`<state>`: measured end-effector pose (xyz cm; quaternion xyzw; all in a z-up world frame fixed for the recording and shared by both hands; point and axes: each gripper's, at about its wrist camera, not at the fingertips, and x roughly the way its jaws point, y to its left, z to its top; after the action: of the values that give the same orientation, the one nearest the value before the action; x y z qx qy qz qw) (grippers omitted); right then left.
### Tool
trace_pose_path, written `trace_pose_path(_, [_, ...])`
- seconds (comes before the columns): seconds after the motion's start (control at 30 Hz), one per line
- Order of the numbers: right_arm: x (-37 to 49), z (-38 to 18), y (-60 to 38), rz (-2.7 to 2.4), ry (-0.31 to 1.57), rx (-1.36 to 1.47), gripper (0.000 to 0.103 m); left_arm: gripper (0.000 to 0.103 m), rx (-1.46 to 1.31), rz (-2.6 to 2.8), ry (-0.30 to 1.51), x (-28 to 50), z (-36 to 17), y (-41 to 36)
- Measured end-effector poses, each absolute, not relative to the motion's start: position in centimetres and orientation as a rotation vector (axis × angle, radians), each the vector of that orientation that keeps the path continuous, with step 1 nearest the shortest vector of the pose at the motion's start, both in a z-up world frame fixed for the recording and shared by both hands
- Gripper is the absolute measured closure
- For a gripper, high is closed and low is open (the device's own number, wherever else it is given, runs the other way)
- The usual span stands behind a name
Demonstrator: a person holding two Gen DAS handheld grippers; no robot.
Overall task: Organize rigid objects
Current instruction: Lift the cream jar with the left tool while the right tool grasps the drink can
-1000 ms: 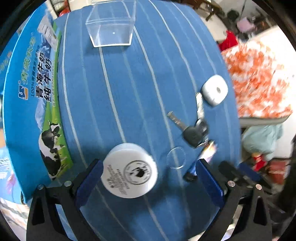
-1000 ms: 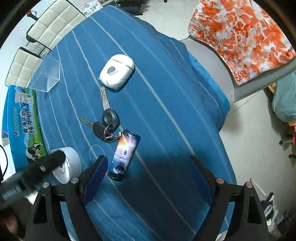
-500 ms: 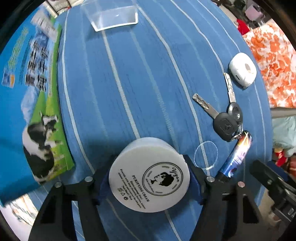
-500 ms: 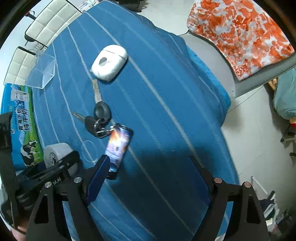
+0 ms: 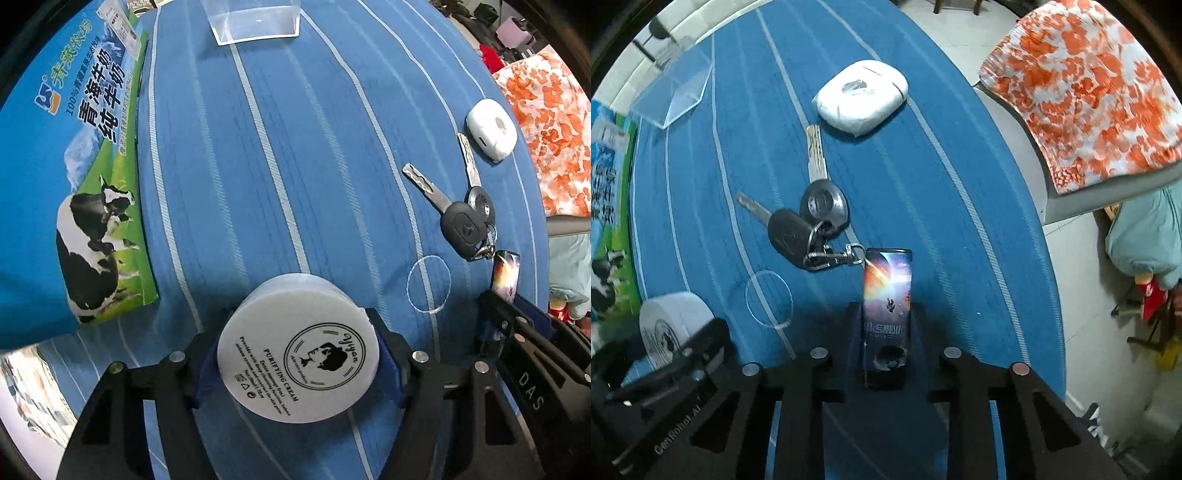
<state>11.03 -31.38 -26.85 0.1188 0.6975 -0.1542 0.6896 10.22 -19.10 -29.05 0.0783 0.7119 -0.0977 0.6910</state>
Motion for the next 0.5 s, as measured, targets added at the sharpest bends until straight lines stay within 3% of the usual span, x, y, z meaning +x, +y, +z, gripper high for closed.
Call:
trace_pose_path(0.23, [9.2, -24.3, -31.2, -0.313, 1.526, 0.248, 0.077, 0.036, 0.160, -0.282, 1.555, 8.9, -26.3, -18.2])
trace_pose_path(0.5, [8.7, -18.7, -29.9, -0.249, 1.438, 0.242, 0.077, 0.036, 0.101, -0.362, 1.423, 8.3, -19.6, -16.7])
